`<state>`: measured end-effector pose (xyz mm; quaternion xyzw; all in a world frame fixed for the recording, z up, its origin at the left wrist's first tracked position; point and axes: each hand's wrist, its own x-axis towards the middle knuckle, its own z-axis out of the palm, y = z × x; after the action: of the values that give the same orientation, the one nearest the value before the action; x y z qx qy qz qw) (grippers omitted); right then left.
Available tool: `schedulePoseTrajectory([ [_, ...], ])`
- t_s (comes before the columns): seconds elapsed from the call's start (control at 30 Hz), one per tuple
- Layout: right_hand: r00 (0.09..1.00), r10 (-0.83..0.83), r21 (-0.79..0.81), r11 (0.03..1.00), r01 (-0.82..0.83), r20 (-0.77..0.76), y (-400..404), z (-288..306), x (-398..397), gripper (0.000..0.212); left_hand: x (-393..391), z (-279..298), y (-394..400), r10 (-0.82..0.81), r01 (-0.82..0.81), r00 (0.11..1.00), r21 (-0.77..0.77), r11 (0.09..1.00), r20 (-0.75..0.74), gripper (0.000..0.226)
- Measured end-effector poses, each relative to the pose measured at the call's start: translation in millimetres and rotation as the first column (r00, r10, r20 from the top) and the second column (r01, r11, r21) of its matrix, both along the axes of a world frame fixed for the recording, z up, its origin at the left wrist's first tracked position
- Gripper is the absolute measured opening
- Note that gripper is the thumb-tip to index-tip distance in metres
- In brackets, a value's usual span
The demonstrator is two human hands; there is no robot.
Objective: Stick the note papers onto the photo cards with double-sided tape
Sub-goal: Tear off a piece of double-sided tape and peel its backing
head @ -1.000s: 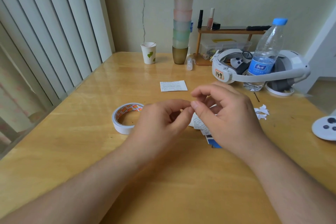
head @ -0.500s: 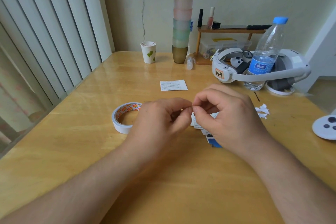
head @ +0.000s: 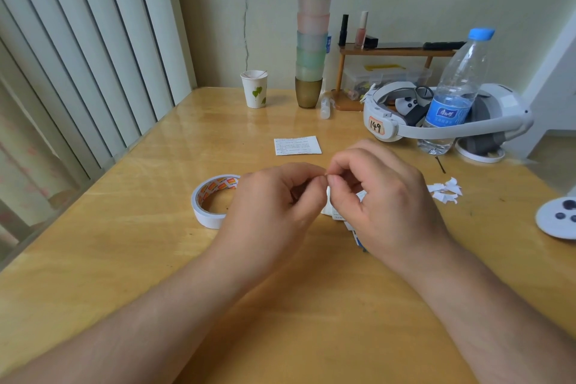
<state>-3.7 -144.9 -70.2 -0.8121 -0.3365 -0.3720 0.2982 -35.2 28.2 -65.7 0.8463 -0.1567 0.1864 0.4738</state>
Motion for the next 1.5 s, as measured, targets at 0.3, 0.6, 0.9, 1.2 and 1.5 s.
schedulePoseTrajectory([
  [0.3, 0.999, 0.01, 0.033, 0.999, -0.012, 0.043, -0.4, -1.6, 0.3, 0.01, -2.4, 5.1, -7.1, -0.187, 0.059, 0.945, -0.422, 0.905, -0.269, 0.024],
  [0.6, 0.998, 0.027, 0.168, 0.985, -0.036, 0.055, 5.4, -4.0, -3.6, 0.01, -11.7, 17.3, -17.1, -0.562, -0.051, 0.732, -0.853, 0.519, -0.385, 0.025],
  [0.9, 0.968, 0.152, 0.421, 0.905, -0.054, -0.202, 9.6, -4.2, -6.8, 0.015, -8.2, 17.8, -14.1, -0.424, -0.07, 0.828, -0.817, 0.572, -0.368, 0.014],
  [1.2, 0.924, 0.266, 0.477, 0.872, -0.109, -0.276, 12.0, 3.9, -14.8, 0.002, -13.9, 11.7, -12.7, -0.118, 0.04, 0.986, -0.506, 0.861, -0.122, 0.026],
  [1.5, 0.901, 0.289, 0.541, 0.838, -0.075, -0.323, 15.2, 4.9, -17.1, 0.007, -13.2, 9.4, -14.0, -0.094, 0.073, 0.995, -0.449, 0.89, -0.024, 0.024],
])
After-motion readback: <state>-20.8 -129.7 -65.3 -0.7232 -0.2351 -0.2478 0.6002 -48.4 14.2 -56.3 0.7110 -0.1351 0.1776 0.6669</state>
